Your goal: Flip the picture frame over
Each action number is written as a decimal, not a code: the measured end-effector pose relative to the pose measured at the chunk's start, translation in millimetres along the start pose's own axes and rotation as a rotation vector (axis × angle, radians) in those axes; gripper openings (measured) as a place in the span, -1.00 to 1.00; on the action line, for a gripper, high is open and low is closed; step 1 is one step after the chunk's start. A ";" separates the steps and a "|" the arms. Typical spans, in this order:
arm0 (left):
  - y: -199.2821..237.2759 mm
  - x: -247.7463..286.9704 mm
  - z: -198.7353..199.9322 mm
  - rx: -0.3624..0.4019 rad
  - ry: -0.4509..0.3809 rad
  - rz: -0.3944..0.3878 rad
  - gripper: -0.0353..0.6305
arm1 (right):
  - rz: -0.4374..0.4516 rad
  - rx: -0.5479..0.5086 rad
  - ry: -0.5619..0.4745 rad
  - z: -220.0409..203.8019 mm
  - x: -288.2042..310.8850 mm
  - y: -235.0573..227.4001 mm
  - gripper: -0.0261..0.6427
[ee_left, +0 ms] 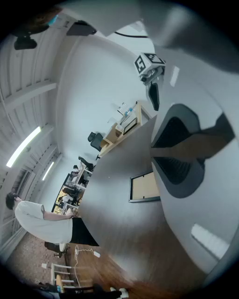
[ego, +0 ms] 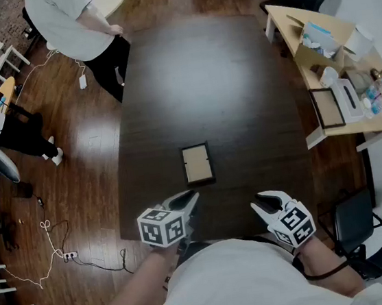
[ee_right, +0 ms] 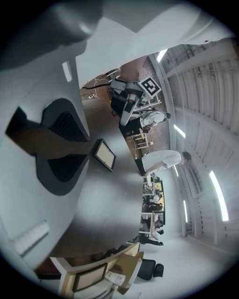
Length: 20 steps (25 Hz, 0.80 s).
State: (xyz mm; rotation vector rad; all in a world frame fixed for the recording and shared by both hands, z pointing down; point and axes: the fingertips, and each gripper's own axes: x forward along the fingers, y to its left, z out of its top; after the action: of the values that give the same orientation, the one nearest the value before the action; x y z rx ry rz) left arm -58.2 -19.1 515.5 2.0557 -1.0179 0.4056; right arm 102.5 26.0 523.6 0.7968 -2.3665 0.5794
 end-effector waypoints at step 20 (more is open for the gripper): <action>62.5 146.0 -11.1 0.039 0.278 0.468 -0.59 | 0.021 0.052 0.017 -23.7 -29.8 -64.2 -0.55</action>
State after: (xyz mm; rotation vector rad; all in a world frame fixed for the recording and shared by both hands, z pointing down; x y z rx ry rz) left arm -14.7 -109.9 638.8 1.7180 -1.3178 0.9288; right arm 172.9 4.4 536.0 0.7878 -2.3556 0.6558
